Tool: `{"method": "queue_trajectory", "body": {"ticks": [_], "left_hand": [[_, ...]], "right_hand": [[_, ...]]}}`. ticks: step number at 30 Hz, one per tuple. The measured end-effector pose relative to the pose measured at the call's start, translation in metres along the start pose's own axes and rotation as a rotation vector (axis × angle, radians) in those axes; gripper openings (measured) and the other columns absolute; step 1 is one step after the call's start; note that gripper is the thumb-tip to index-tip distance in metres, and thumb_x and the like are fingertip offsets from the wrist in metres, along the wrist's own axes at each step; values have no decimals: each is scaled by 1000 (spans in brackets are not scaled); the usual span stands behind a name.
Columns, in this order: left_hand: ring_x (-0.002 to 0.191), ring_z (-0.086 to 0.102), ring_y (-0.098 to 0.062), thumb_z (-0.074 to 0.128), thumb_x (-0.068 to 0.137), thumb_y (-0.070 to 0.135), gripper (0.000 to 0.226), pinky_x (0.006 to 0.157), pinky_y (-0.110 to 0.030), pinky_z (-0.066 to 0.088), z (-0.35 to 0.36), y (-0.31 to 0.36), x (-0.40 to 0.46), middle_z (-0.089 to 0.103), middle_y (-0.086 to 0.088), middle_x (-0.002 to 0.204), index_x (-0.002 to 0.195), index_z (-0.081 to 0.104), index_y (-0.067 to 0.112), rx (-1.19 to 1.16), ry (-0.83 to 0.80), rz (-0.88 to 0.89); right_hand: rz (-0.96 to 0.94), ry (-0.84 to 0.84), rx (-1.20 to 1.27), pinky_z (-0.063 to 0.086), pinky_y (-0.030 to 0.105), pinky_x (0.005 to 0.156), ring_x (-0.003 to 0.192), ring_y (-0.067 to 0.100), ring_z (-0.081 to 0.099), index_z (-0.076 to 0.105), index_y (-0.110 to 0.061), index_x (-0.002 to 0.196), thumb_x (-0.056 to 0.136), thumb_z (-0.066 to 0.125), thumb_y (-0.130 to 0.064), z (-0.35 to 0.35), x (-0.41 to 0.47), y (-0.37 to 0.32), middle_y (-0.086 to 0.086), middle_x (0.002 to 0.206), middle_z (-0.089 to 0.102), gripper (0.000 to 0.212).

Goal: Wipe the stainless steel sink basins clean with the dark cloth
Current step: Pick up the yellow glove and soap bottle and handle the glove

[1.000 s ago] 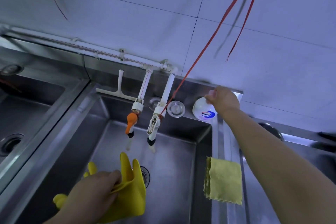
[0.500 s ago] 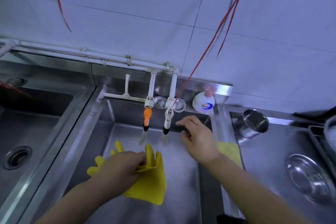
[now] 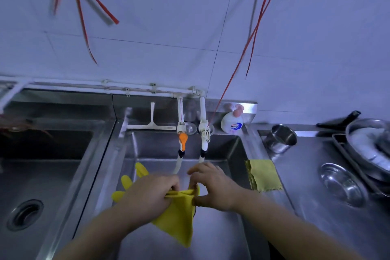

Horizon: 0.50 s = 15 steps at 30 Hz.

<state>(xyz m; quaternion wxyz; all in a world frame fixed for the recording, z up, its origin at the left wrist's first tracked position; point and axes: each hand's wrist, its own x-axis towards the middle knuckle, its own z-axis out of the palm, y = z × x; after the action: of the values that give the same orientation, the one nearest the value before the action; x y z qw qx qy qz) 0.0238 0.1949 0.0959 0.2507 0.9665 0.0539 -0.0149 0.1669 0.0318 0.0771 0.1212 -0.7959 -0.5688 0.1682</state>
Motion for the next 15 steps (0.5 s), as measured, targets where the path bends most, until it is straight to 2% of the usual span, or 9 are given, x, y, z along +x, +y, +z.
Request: {"method": "queue_trajectory", "body": {"ticks": [3, 5, 7, 9, 11, 13, 15], "left_hand": [[81, 53, -6, 53, 80, 20, 13, 67, -28, 42, 1, -4, -4, 59, 11, 85, 80, 47, 32, -56, 26, -45], [82, 53, -6, 55, 81, 21, 16, 66, -26, 40, 3, -8, -2, 59, 13, 85, 82, 46, 34, -106, 32, -87], [83, 52, -7, 59, 82, 27, 18, 63, -23, 37, 6, -11, 3, 57, 14, 87, 88, 44, 36, -117, 1, -127], [80, 50, -9, 61, 81, 33, 18, 61, -24, 34, 13, -12, 10, 54, 11, 85, 87, 44, 34, -79, -91, -134], [78, 50, -13, 61, 79, 34, 18, 61, -28, 33, 20, -10, 21, 53, 7, 83, 81, 44, 29, -63, -175, -133], [78, 52, -13, 60, 78, 34, 16, 60, -28, 34, 20, -5, 34, 56, 4, 83, 82, 48, 25, -58, -185, -143], [71, 50, -10, 58, 77, 31, 12, 57, -27, 34, 7, -2, 54, 54, 5, 78, 79, 47, 25, -9, -117, -132]], "right_hand": [[41, 32, -7, 29, 30, 102, 104, 13, 50, 56, -22, 93, 81, 61, -28, -6, 1, -9, -3, 106, 59, 15], [94, 55, 45, 41, 29, 85, 91, 15, 51, 55, -21, 91, 83, 59, -24, -16, -2, -11, 1, 94, 60, 9], [106, 104, -10, 43, 30, 70, 85, 17, 53, 54, -23, 94, 86, 54, -23, -28, -6, -9, 0, 89, 62, 8], [72, 158, -163, 35, 30, 62, 79, 20, 52, 53, -24, 99, 89, 47, -25, -38, -10, -3, 0, 84, 63, 11], [34, 179, -268, 26, 29, 60, 74, 21, 50, 53, -22, 102, 92, 43, -26, -48, -12, 5, 1, 81, 61, 15], [7, 167, -304, 29, 30, 60, 72, 21, 51, 52, -20, 104, 94, 40, -27, -59, -14, 16, 2, 81, 60, 17], [15, 198, -327, 34, 31, 60, 76, 23, 56, 52, -19, 107, 96, 38, -28, -71, -17, 31, 1, 85, 61, 19]]}}
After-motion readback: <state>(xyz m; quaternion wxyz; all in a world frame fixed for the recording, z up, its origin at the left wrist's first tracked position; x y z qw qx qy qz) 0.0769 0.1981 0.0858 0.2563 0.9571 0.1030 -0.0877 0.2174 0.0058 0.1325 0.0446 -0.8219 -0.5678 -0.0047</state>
